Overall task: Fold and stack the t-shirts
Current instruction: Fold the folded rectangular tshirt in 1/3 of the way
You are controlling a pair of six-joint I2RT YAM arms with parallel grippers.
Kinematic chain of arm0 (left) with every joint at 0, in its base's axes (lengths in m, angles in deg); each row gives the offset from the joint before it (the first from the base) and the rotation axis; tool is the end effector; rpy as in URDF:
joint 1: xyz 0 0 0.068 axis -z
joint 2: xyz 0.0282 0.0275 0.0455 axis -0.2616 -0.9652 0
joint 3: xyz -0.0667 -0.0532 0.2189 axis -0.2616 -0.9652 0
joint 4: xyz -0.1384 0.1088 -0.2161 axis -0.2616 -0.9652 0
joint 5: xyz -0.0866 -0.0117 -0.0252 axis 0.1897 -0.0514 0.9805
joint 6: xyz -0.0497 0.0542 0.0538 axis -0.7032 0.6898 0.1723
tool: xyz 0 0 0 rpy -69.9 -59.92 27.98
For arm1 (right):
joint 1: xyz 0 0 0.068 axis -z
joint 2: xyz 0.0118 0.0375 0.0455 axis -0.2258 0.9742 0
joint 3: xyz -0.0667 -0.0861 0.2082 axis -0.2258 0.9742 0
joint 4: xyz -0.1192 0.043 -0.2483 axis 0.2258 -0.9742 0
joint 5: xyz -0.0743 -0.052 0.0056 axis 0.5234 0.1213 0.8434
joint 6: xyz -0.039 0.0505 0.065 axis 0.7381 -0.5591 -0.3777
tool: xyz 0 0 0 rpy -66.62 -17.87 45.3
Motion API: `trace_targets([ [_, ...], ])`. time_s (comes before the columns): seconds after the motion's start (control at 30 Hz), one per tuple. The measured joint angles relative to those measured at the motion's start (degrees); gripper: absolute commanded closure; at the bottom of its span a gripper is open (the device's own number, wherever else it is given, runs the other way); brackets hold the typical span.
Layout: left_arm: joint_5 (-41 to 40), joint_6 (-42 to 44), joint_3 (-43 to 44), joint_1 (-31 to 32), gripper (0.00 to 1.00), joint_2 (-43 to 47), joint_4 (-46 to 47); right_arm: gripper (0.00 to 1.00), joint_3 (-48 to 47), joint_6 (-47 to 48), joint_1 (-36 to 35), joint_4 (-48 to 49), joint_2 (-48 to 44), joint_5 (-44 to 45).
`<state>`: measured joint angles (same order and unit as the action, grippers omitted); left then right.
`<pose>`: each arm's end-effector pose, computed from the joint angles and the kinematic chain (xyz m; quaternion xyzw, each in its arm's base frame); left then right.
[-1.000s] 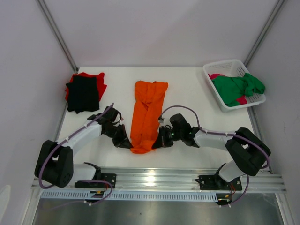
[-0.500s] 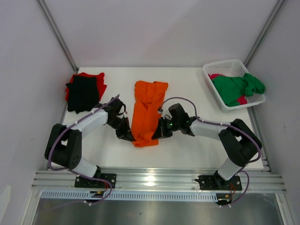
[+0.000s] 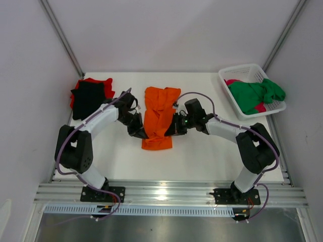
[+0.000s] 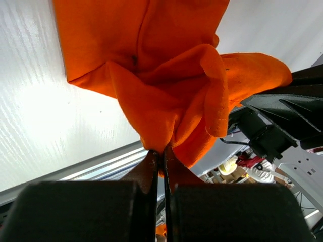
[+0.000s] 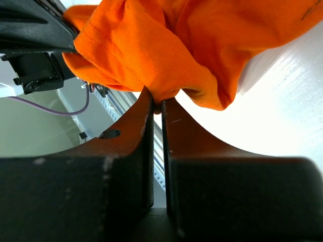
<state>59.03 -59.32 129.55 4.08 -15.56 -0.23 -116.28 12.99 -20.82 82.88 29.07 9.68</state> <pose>0.2929 -0.1458 0.1366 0.1144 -0.9533 0.2780 0.0283 0.3004 0.2588 0.1235 -0.1280 0.8704 0.4458 0.1651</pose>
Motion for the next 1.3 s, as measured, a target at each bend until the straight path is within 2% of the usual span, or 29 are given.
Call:
trace_targets([
  [0.53,0.87,4.96,8.68,-9.64,0.97,-2.40,-6.36,1.00,-2.75,0.98,1.75,-1.40,1.20,-2.21],
  [0.77,1.68,7.37,14.82,-9.81,0.96,-7.26,-9.03,1.00,-3.10,1.16,1.86,-1.18,1.86,-2.29],
  [1.3,1.64,8.57,15.13,-9.81,0.97,-14.80,-8.87,1.00,-4.04,1.92,2.99,-1.22,6.67,-2.80],
])
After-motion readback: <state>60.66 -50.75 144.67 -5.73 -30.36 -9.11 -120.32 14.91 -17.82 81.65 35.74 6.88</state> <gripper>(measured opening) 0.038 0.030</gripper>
